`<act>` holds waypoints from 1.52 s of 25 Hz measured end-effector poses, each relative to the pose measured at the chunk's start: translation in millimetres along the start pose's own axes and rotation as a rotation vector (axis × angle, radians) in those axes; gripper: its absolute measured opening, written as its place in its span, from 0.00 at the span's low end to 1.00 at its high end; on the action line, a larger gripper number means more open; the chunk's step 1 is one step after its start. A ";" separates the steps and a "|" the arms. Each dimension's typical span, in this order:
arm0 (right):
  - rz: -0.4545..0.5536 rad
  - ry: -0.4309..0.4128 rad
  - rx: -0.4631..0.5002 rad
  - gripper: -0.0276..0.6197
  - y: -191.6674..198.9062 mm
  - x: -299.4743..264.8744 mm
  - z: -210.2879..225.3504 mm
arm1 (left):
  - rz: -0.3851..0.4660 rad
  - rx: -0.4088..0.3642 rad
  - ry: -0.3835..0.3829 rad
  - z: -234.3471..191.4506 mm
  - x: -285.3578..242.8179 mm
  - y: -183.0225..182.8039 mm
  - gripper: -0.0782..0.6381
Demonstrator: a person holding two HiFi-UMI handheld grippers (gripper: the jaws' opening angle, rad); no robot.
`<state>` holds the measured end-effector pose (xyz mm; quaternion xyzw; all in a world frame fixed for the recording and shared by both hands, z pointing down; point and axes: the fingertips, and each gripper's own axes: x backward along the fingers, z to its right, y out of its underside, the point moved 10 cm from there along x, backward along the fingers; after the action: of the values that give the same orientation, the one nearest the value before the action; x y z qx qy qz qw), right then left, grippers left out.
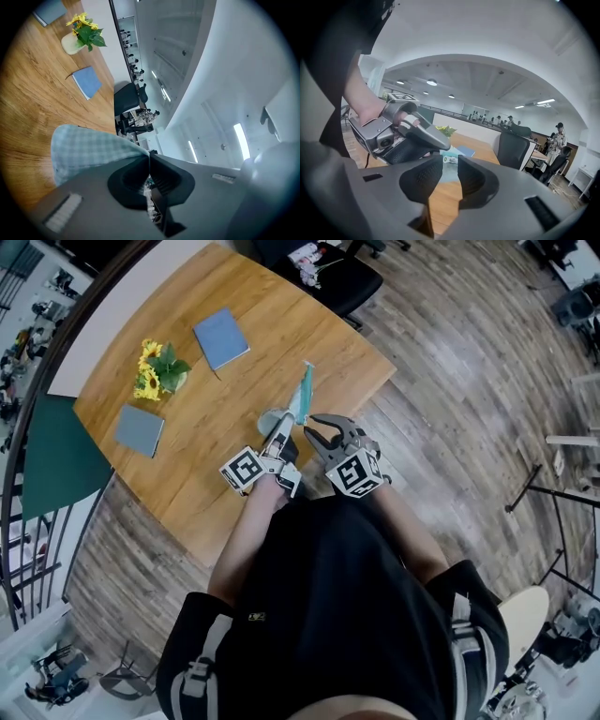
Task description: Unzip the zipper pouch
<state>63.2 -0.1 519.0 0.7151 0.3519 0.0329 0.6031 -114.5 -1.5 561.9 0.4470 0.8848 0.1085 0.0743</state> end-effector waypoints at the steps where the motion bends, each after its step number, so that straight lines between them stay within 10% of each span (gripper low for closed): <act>1: -0.001 0.005 0.004 0.20 -1.3 1.0 -1.6 | -0.003 -0.015 0.002 0.5 2.3 -1.5 0.11; 29: 0.042 0.038 -0.095 0.06 -15.6 -14.8 -15.5 | -0.009 0.000 0.036 5.6 24.7 -19.6 0.11; 38: 0.028 0.020 -0.120 0.05 -13.0 -16.3 -14.2 | -0.040 -0.104 -0.004 0.7 26.7 -23.0 0.11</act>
<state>38.2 3.4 517.4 0.6824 0.3450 0.0694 0.6407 -147.9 6.8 554.3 0.4251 0.8865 0.1519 0.1016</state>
